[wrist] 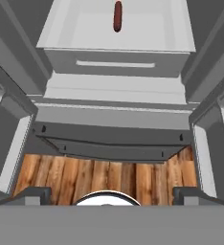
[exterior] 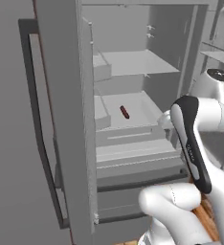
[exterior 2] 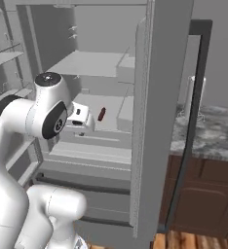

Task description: Retrieve the sausage and cheese from the fridge and place them on the cutting board on the counter.

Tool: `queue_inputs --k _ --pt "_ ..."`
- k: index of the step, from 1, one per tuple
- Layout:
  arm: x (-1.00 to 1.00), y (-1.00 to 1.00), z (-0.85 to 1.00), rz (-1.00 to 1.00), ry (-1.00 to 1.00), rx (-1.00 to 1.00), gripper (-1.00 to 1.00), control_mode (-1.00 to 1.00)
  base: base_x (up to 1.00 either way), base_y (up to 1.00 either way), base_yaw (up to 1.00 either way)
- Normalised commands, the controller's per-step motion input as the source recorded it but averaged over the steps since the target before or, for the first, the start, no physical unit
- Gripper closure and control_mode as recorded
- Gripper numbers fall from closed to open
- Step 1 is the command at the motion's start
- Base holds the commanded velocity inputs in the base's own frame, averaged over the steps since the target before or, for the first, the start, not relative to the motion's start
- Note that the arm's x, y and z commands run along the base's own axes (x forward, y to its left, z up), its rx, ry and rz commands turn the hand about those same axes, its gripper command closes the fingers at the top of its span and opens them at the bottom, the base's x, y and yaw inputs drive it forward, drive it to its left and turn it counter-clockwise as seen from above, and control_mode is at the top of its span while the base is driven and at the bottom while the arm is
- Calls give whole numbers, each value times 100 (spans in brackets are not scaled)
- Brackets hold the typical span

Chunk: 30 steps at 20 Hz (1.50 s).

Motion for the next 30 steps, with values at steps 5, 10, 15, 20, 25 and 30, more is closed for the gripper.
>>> queue_inputs --k 5,10,15,20,25,30 --pt "0 0 0 0 0 0 -100 100 74 0 0" --pt "0 0 0 0 0 0 -100 100 83 -6 0" --pt "0 0 0 0 0 0 -100 100 76 -6 0" --pt "20 2 -31 0 0 0 -100 -100 19 0 0" --pt "32 1 -59 0 0 1 -100 -100 0 0 0" --pt "35 2 -53 0 0 1 -100 -100 0 0 0"
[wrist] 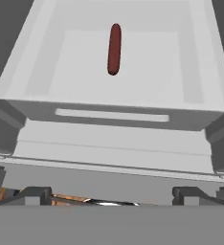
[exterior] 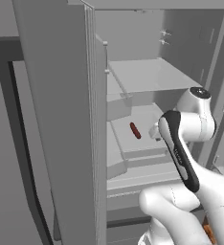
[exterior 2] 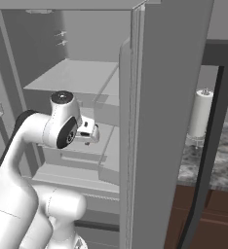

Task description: Retrieve the sausage and cheese from the fridge and place them on the cutting board on the counter.

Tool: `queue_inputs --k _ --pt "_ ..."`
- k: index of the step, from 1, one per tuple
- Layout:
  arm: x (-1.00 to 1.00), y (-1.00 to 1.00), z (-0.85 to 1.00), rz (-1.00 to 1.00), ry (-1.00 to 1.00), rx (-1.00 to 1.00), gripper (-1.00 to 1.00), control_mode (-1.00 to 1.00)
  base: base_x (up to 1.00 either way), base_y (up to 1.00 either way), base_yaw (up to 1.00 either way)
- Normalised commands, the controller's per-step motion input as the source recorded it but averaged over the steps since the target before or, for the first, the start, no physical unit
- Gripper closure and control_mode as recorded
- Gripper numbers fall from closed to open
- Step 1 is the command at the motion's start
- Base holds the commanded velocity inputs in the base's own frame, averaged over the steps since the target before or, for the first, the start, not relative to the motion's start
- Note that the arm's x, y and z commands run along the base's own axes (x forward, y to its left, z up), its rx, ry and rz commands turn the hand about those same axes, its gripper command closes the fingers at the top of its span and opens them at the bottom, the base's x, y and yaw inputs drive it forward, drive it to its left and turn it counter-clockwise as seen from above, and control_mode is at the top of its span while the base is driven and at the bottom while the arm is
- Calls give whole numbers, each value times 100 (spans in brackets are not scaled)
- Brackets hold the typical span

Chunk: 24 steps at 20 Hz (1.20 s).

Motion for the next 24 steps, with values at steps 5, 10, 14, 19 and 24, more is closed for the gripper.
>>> queue_inputs --k 5,10,14,19,24 --pt "33 9 -35 0 0 0 -100 -100 0 0 0" --pt "44 14 -21 0 -1 0 -100 -100 0 0 0" --pt "41 5 -2 0 0 3 -100 -100 0 0 0" --pt "43 0 -1 0 0 1 -100 -100 0 0 0" --pt "32 2 -19 0 0 0 -100 -100 0 0 0"
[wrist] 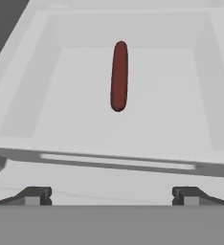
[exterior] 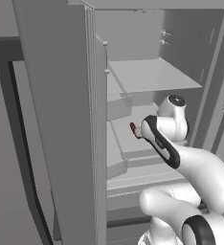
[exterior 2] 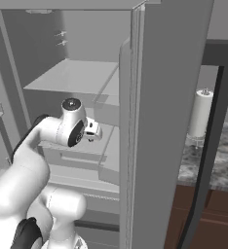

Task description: Retrieve the sausage and cheese from the fridge and place them on the cutting board on the counter.

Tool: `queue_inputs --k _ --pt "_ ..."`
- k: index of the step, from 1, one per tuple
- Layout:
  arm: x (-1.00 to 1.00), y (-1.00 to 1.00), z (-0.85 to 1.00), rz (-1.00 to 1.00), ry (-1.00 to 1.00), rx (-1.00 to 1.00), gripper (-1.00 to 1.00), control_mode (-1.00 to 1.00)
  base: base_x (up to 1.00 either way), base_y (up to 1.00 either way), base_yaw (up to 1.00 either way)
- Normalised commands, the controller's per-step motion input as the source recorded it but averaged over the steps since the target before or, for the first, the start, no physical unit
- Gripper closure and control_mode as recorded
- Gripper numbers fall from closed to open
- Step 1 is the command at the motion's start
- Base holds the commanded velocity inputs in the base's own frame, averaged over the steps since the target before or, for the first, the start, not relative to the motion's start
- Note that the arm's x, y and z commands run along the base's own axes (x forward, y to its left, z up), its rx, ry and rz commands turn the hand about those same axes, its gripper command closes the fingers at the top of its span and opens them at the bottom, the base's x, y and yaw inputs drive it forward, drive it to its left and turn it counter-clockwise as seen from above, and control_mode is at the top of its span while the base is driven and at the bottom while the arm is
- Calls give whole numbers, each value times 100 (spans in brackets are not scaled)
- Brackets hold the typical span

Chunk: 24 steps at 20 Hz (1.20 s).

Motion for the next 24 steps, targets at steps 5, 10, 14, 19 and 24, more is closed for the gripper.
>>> queue_inputs --k 5,10,14,19,24 --pt "30 3 -29 0 0 0 -100 -100 0 0 0" --pt "28 5 -19 0 0 0 -100 -100 0 0 0" --pt "28 14 -17 0 0 0 -100 -100 0 0 0" --pt "29 4 -18 0 0 0 -100 -100 0 0 0" --pt "39 0 -9 0 0 2 -100 -100 0 0 0"
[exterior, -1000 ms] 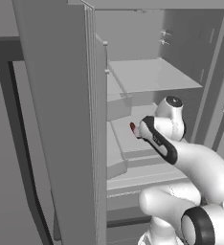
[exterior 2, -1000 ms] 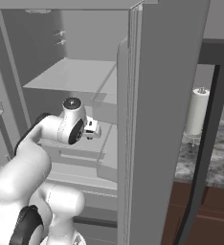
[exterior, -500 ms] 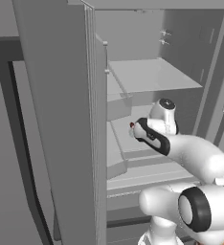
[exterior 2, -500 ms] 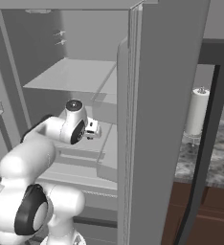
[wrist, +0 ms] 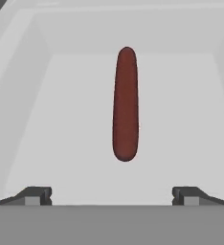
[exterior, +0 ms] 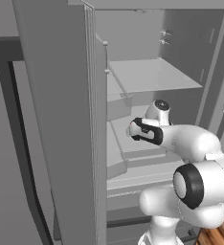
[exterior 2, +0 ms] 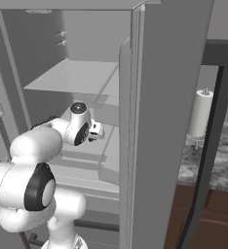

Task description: Retrieve the sausage and cheese from the fridge and place them on the cutting board on the counter.

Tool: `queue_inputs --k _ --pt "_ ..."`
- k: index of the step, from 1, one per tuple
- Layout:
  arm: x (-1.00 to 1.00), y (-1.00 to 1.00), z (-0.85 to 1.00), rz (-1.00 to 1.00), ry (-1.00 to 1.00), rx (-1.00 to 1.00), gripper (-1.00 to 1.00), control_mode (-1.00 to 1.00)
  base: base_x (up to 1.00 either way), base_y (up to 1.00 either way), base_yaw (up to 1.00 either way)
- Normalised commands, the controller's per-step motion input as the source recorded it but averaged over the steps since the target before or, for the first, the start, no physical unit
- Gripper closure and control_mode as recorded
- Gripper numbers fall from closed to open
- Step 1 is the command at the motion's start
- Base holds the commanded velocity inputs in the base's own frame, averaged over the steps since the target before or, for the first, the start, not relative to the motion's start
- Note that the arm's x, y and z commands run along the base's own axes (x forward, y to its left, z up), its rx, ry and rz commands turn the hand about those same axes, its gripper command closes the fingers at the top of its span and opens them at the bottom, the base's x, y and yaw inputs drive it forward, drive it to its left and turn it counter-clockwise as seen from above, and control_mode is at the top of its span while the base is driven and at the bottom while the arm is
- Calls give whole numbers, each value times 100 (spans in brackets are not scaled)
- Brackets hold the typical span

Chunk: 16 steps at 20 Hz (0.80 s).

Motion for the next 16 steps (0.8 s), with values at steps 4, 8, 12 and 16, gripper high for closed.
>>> queue_inputs --k 4,8,12,16 --pt "38 0 -17 0 0 1 -100 -100 0 0 0" --pt "27 0 -22 0 0 2 -100 -100 0 0 0" --pt "34 0 -15 0 0 4 -100 -100 0 0 0" --pt "33 0 -18 0 0 4 -100 -100 0 0 0"
